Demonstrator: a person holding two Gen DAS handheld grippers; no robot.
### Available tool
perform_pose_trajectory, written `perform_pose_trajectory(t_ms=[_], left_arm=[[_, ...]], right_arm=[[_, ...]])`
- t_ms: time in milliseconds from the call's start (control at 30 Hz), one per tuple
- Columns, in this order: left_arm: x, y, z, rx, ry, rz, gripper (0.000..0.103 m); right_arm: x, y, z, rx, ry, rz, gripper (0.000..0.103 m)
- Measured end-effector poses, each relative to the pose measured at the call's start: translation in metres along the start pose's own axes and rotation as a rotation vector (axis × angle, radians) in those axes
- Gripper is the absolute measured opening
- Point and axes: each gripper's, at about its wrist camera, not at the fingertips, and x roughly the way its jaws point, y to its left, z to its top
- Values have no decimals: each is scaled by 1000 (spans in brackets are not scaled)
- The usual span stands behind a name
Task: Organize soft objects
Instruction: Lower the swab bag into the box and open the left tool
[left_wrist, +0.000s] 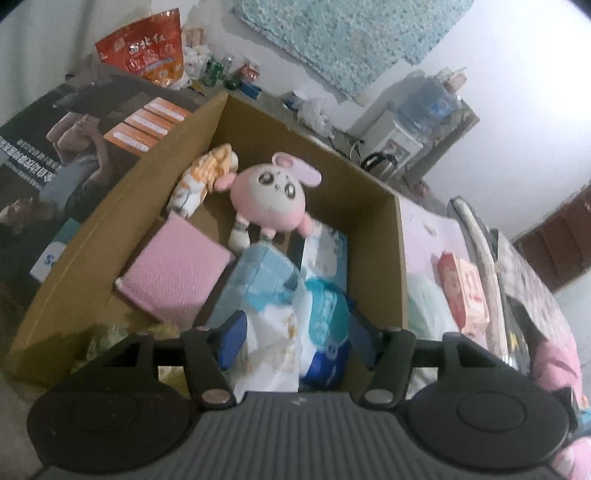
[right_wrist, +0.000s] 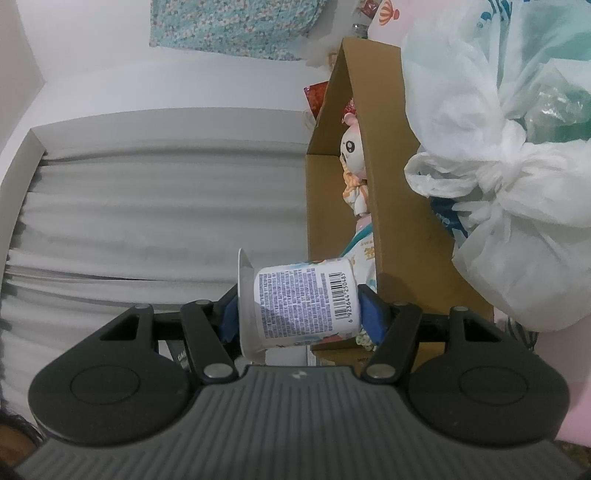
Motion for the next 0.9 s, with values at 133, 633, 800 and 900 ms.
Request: perform_pose_trajectory(t_ms=[133,633,800,900], left_arm=[[28,-9,19,9,7,7,60],[77,-8,-11,175,248,79,54],[71,-4,-18,236,238,159,54],[69,-5,-20,251,213,173,56]], right_arm=[[-1,2,0,-4,-5,1,64],[-10,-3,2,-6,-27,9,64],[-5,-5,0,-3,-15,17,64],[-2,-6,-2,5,-11,18,64]])
